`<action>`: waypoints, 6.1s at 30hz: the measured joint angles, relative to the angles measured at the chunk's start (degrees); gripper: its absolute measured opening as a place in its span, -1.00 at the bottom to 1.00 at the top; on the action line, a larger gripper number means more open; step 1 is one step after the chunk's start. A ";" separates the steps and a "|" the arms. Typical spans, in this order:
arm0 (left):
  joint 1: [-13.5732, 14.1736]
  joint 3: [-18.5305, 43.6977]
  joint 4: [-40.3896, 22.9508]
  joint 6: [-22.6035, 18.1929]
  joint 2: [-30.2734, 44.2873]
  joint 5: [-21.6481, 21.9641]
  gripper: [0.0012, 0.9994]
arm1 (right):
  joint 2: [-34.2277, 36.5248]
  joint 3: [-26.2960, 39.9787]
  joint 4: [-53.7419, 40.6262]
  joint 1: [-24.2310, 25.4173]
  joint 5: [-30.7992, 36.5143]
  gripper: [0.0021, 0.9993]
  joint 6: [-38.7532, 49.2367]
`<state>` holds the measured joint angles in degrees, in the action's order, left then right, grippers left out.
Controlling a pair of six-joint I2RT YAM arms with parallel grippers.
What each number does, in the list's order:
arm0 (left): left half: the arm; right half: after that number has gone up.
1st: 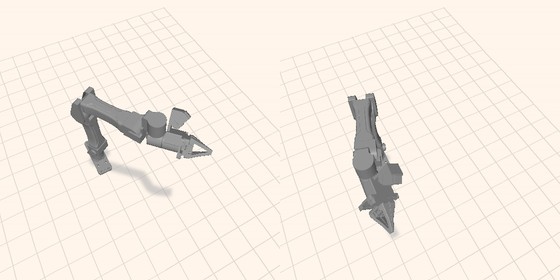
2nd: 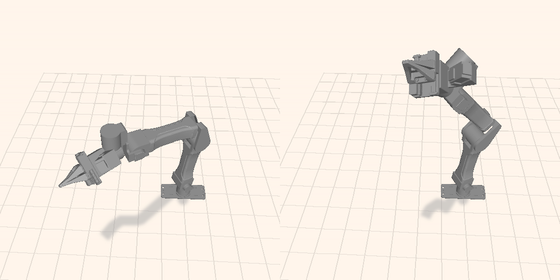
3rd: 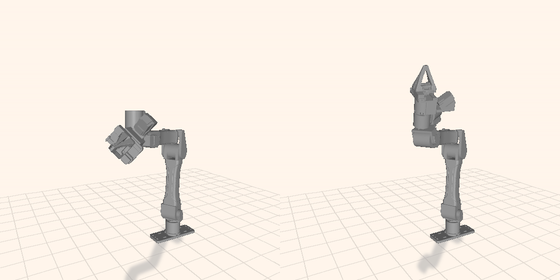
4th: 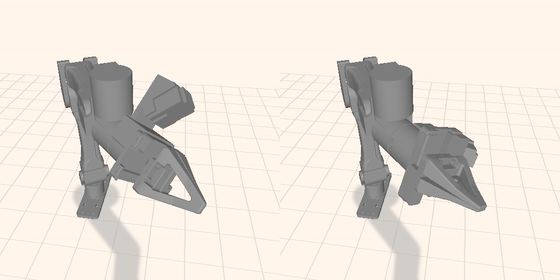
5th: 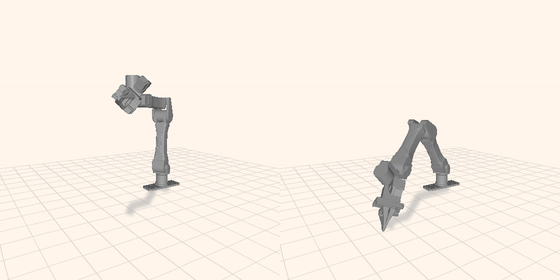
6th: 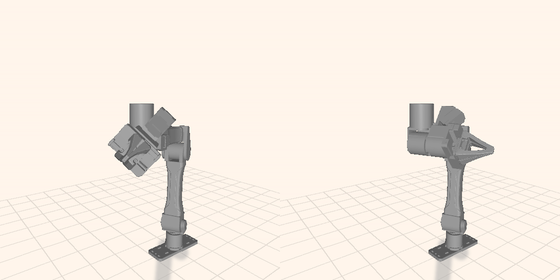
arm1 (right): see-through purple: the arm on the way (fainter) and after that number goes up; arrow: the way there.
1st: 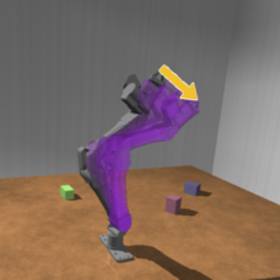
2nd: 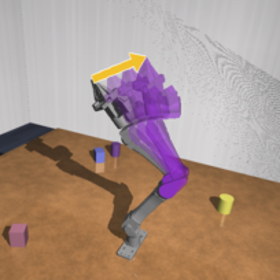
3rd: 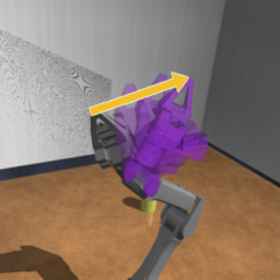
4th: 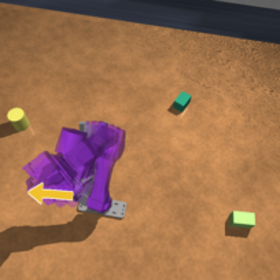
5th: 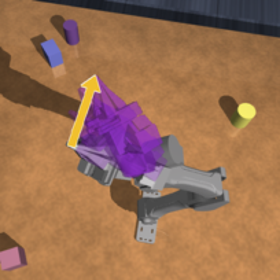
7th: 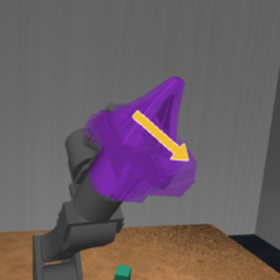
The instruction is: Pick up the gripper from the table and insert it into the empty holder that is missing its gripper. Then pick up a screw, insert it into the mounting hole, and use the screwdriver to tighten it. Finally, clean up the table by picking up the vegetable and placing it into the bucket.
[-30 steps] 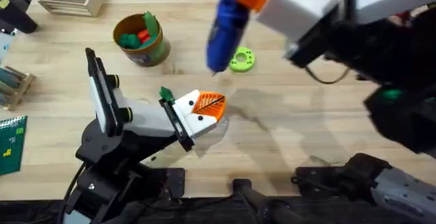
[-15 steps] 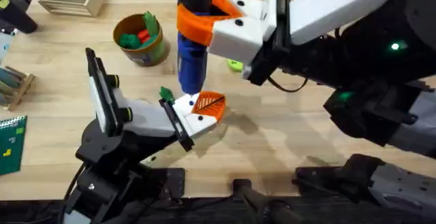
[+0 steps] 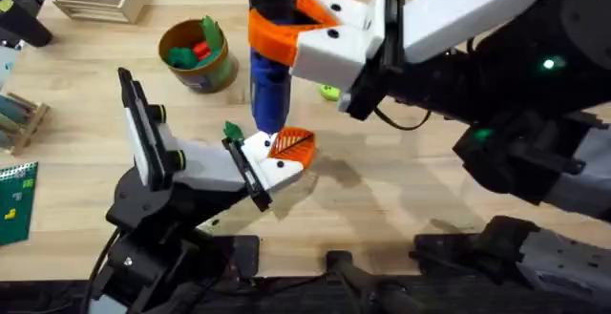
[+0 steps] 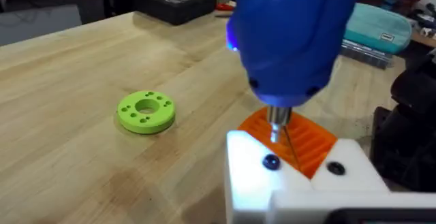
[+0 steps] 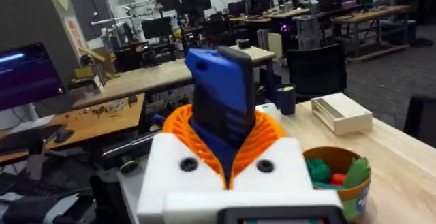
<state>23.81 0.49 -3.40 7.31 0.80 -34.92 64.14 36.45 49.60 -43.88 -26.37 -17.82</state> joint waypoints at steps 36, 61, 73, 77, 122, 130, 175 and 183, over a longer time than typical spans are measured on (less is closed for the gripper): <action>0.00 0.00 0.00 0.00 0.00 0.02 -0.98 | 0.40 0.00 -0.21 -0.91 0.20 -0.95 0.00; 0.00 0.00 0.00 0.00 0.00 0.04 -0.98 | 2.16 0.00 0.07 -0.92 0.63 -0.95 -0.22; -0.02 0.00 0.00 0.00 0.00 0.04 -0.98 | 2.76 -0.20 16.10 0.00 0.61 -0.95 -0.96; 0.00 0.00 0.00 0.00 0.00 0.11 -0.98 | 1.49 -0.18 16.43 1.72 0.61 -0.95 -1.57; 0.00 0.00 -0.02 0.02 0.00 0.20 -0.98 | 3.37 -0.20 1.12 -0.11 0.44 -0.95 -3.58; 0.00 0.00 0.00 0.02 0.00 0.22 -0.98 | 3.37 -0.20 3.11 0.19 -0.52 -0.95 -3.54; 0.00 0.00 0.01 0.00 0.00 0.24 -0.98 | 2.27 0.07 -17.00 21.40 1.32 -0.95 20.93; 0.00 0.00 0.02 0.02 0.00 0.24 -0.98 | 6.73 0.07 -36.76 29.83 24.66 -0.95 60.20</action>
<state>23.81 0.49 -3.38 7.33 0.80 -34.68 70.87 36.51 12.84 -14.05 -1.71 42.37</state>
